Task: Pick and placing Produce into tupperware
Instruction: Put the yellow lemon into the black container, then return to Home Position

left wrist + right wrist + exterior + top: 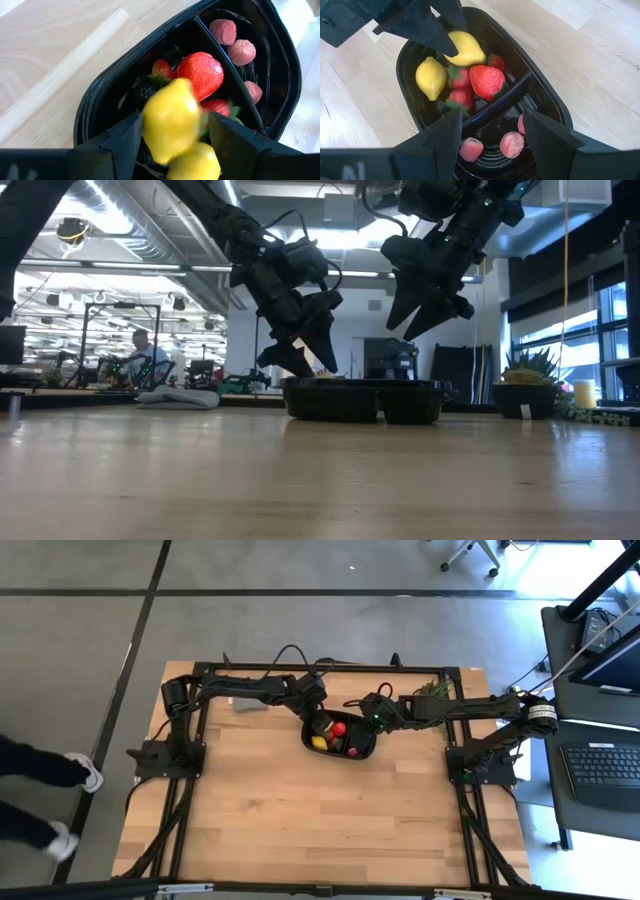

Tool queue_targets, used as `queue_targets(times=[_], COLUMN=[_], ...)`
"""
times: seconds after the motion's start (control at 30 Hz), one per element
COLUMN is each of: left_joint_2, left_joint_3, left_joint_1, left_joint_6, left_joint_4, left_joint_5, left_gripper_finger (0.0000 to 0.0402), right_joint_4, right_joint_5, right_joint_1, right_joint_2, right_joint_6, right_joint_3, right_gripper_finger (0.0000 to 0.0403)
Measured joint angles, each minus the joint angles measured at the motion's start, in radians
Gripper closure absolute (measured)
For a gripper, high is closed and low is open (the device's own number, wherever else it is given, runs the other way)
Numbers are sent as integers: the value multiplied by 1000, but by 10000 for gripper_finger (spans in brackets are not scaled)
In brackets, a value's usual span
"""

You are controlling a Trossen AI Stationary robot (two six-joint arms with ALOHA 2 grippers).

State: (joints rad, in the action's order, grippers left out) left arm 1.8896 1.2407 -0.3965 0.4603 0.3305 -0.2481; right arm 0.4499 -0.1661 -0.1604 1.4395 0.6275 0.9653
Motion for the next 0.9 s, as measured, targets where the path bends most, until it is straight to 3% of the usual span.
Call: queue_targets(times=[0.23, 0.4, 0.7, 0.9], left_joint_2=[0, -40, -336, -535], left_joint_3=[0, -3, -1, -1], left_joint_1=[0, -16, -75, -73], left_joint_6=[0, -52, -170, -284], left_joint_4=[-2, 17, 40, 87], left_joint_5=[-3, -64, 5, 140], left_gripper_finger=[182, 182, 182, 182], right_joint_4=[-1, 0, 19, 183], right_joint_5=[2, 2, -9, -131], right_joint_1=[0, 0, -2, -1], right_joint_2=[0, -8, -210, -398], right_joint_6=[0, -4, -55, -131], right_joint_3=[0, -1, -1, -6], right_gripper_finger=[189, 189, 189, 189])
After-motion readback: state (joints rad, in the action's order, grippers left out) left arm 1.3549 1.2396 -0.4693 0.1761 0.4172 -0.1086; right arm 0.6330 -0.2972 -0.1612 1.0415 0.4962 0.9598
